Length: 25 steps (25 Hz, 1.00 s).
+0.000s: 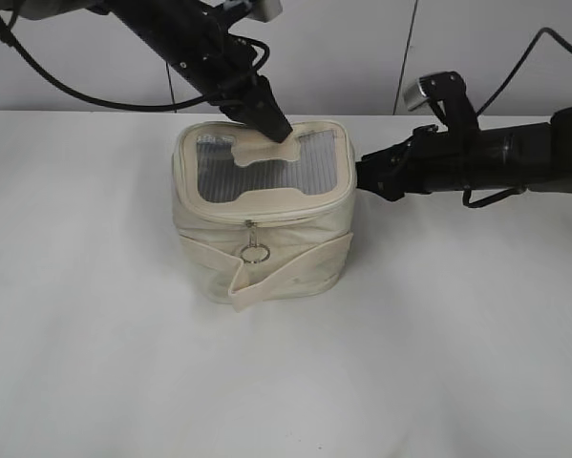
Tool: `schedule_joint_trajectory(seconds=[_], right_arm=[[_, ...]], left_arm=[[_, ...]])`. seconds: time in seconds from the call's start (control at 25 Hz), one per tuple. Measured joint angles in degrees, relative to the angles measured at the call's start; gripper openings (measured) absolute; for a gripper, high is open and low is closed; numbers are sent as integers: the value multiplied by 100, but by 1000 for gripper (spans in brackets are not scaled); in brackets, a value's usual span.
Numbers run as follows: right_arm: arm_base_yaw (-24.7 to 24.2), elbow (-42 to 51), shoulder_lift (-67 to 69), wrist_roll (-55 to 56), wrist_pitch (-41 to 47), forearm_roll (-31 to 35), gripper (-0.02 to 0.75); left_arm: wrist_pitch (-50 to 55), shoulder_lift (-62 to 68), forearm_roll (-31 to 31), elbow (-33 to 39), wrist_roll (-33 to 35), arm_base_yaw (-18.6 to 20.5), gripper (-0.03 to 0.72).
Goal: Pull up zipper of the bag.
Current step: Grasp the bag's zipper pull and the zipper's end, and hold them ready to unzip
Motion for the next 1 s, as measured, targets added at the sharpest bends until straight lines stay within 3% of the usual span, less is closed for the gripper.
schedule_joint_trajectory(seconds=[0.4,0.52,0.72,0.84,1.0], right_arm=[[101,-309,263,0,0,4,377],[112,-450,380,0,0,4,309],[142,-603,433,6,24,-43,67],[146,-622,433,226,7,-212,29],[114,-614,391,926,0,-970,21]], left_arm=[[-4,0,5,1,0,0,44],[-10,0,10,1,0,0,44],[-15,0,10,1,0,0,44],[-15,0,17,1,0,0,44],[-21,0,23,1,0,0,44]])
